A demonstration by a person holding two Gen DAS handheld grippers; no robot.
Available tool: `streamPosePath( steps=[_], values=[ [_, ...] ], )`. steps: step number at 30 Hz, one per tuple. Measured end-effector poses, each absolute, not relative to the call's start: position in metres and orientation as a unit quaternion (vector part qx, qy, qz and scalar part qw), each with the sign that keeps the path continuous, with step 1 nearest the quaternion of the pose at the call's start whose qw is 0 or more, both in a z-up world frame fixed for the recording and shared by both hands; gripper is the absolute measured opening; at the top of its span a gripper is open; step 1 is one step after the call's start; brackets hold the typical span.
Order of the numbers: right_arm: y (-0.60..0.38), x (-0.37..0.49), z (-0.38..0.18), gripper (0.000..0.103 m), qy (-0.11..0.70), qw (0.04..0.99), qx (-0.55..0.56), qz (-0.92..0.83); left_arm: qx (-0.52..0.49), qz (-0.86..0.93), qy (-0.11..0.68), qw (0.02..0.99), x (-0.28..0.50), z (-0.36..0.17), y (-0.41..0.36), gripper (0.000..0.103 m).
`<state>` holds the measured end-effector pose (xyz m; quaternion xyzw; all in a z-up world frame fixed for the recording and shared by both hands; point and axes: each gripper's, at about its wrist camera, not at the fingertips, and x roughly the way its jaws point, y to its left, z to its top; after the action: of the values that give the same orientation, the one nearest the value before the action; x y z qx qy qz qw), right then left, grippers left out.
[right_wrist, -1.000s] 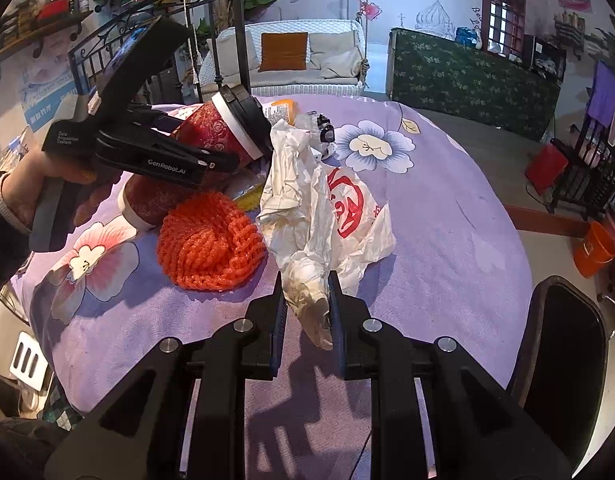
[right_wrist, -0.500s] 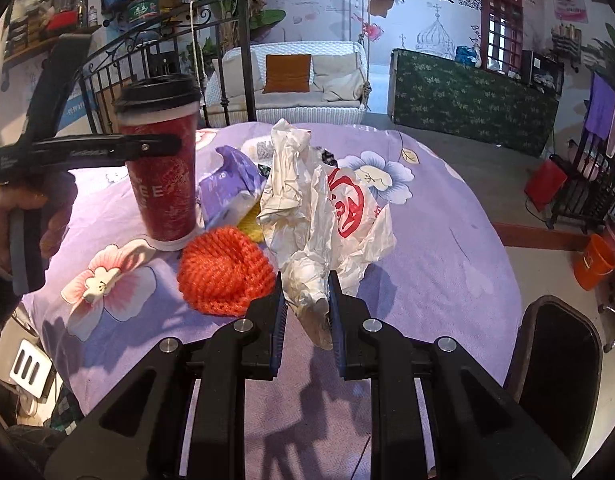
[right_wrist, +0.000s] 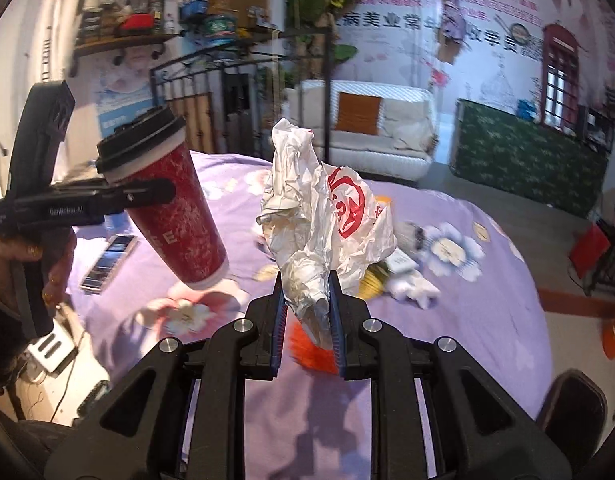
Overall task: Collect trash
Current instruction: 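Lift the red cup and white bag and carry both toward the black bin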
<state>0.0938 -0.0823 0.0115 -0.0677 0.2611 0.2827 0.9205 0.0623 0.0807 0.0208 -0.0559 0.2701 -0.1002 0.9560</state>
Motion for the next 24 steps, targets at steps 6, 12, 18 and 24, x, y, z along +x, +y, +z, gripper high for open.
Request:
streamPosePath(
  steps=[6, 12, 18, 24],
  values=[
    [-0.019, 0.078, 0.013, 0.02, 0.253, 0.88, -0.063, 0.396, -0.095, -0.045, 0.26, 0.96, 0.006, 0.025, 0.114, 0.079],
    [0.034, 0.057, -0.002, 0.02, 0.258, 0.833, -0.068, 0.485, -0.125, 0.084, 0.268, 0.951, -0.058, 0.01, 0.15, 0.079],
    [0.08, 0.039, -0.018, 0.02, 0.286, 0.76, -0.054, 0.581, -0.173, 0.215, 0.285, 0.918, -0.118, -0.022, 0.187, 0.079],
    [0.127, 0.005, -0.039, 0.02, 0.31, 0.7, -0.073, 0.639, -0.21, 0.288, 0.33, 0.874, -0.16, -0.082, 0.209, 0.079]
  ],
)
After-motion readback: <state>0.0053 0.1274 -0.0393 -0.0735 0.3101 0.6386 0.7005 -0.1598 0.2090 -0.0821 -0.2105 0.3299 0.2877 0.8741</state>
